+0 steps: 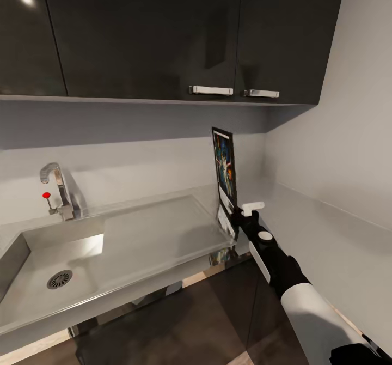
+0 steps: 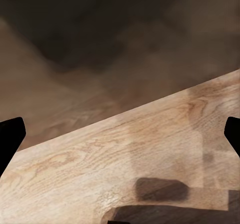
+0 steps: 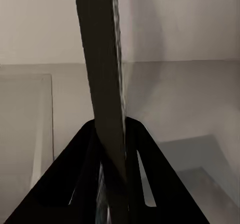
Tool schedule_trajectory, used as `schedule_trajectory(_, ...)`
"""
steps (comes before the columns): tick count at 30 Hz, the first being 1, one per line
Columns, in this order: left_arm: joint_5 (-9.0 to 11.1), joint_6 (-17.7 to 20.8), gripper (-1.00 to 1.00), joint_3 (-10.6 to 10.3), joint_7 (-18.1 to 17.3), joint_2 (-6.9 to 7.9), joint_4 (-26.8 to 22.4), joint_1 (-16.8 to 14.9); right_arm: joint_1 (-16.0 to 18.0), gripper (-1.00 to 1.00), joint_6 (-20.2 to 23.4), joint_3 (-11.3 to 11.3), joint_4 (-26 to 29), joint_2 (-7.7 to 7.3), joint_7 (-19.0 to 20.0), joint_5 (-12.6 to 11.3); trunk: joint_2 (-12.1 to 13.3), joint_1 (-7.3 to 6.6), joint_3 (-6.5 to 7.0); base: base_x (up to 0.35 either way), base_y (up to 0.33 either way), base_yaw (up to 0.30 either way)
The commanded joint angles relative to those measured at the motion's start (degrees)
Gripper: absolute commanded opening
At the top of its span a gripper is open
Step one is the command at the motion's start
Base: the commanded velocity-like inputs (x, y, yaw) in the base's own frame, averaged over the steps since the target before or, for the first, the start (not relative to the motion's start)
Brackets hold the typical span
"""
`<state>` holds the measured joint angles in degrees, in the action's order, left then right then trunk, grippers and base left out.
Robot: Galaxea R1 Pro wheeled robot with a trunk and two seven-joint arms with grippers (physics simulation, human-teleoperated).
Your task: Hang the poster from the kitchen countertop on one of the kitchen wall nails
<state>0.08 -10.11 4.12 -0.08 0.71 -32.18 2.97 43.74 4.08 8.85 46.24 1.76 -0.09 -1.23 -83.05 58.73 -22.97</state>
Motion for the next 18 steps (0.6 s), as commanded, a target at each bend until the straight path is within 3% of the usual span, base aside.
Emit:
schedule_trajectory(1, 0.01, -0.08, 1.00, 0.06, -0.01, -0.01, -0.08, 0.04, 0.03, -1.00, 0.30, 0.01, 0.21, 0.00, -0.02, -0.25, -0.03, 0.00, -0.05, 0.000, 0.000, 0.000)
schedule_trajectory(3, 0.01, -0.08, 1.00, 0.04, -0.01, -0.01, -0.08, 0.04, 0.03, -1.00, 0.31, 0.02, 0.48, 0.05, -0.01, -0.23, -0.03, 0.00, -0.05, 0.000, 0.000, 0.000)
schedule_trajectory(4, 0.01, -0.08, 1.00, 0.05, -0.01, -0.01, -0.08, 0.03, 0.03, -1.00, 5.14, 0.29, 10.51, 0.26, -0.09, -0.25, -0.03, 0.00, -0.05, 0.000, 0.000, 0.000)
schedule_trajectory(18, 0.01, -0.08, 1.00, 0.04, -0.01, -0.01, -0.08, 0.03, -0.14, -1.00, 6.43, 0.37, 14.54, 0.36, -0.09, -0.27, -0.03, 0.00, -0.05, 0.000, 0.000, 0.000)
